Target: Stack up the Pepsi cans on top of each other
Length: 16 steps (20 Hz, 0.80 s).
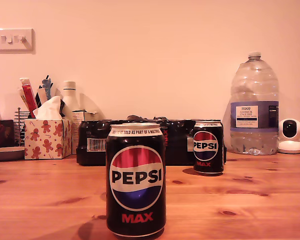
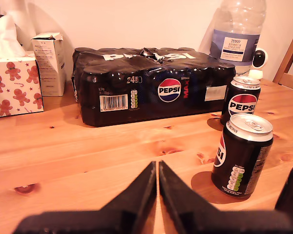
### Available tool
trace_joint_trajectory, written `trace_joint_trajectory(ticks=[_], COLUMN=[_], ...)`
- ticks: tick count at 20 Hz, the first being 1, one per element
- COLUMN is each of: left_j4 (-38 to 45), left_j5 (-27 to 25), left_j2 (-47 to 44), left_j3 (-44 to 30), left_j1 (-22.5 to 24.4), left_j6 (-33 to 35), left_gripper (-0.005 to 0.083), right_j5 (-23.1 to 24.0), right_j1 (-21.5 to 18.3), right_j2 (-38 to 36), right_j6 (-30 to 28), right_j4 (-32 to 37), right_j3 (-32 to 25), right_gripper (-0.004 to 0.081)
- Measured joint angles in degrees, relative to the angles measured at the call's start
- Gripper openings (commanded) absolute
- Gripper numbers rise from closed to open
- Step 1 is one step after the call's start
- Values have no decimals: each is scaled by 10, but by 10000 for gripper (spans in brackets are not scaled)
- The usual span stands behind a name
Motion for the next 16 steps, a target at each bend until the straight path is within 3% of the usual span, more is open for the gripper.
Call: trace_joint_trajectory(ticks=[2,4,9,13,16], left_j4=[-6,-6,-4,-4,-4], left_j5=[70,80,100,168,177], left_j2=[0,0,0,0,0], left_j3=[0,0,0,0,0], left_j1=[3,1,0,-30,-64], left_j6=[-2,-2,-14,-16,-16], left_gripper=[-21,-21,-21,-21,-21], right_j5=[-2,-2,-6,-101,-177], right_j1=[0,0,0,3,30], right_j2=[0,0,0,0,0], right_j6=[4,4,4,6,5], right_j4=[49,133,131,148,167], right_j3=[-1,1,3,3,3], right_gripper=[-13,-13,-13,-13,-13])
